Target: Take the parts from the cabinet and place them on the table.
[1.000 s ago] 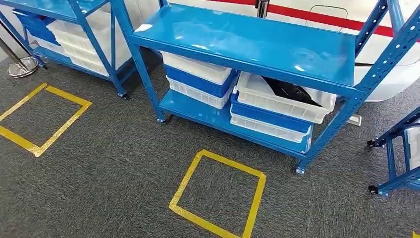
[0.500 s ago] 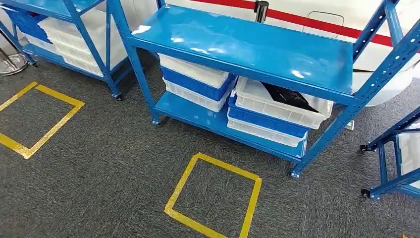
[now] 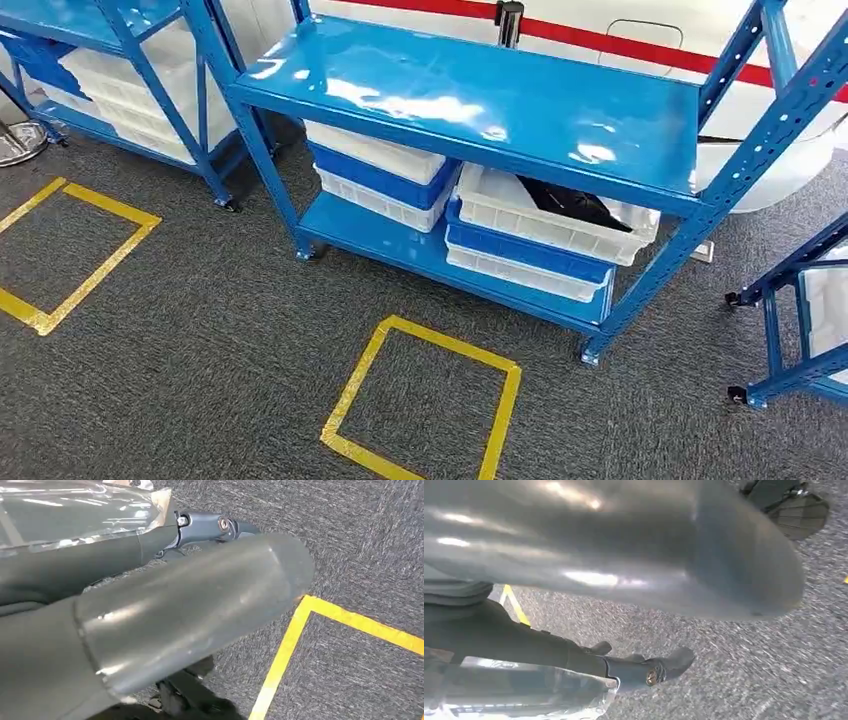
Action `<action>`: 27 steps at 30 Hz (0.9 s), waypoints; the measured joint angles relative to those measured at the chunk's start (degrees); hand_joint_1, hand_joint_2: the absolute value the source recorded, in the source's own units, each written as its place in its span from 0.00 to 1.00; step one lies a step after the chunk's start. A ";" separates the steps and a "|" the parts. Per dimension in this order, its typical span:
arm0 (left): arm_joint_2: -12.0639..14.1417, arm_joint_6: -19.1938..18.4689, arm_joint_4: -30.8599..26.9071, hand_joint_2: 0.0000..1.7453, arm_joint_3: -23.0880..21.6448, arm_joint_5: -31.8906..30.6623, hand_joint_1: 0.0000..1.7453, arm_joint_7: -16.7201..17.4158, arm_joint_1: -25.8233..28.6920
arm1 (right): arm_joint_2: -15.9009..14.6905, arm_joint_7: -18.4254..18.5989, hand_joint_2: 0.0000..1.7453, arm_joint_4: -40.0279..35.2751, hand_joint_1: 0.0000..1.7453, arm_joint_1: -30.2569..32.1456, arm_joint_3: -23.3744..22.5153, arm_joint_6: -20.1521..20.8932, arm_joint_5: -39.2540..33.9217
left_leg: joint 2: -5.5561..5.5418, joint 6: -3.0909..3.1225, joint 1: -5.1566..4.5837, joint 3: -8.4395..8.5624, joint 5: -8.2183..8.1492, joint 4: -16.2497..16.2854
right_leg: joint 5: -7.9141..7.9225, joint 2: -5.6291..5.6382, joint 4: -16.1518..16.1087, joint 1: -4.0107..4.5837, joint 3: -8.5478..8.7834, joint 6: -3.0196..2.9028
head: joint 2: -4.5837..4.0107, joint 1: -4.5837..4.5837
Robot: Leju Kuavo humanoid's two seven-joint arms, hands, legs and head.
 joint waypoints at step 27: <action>0.00 0.59 -0.02 0.00 0.72 0.00 0.00 -0.02 -0.49 | 0.02 0.20 0.00 0.02 0.00 -0.04 -0.02 0.09 0.92 | -0.59 1.56 -1.43 10.69 2.75 -14.88 | 1.95 0.04 -1.03 0.58 -1.13 -0.41 | 0.00 -0.35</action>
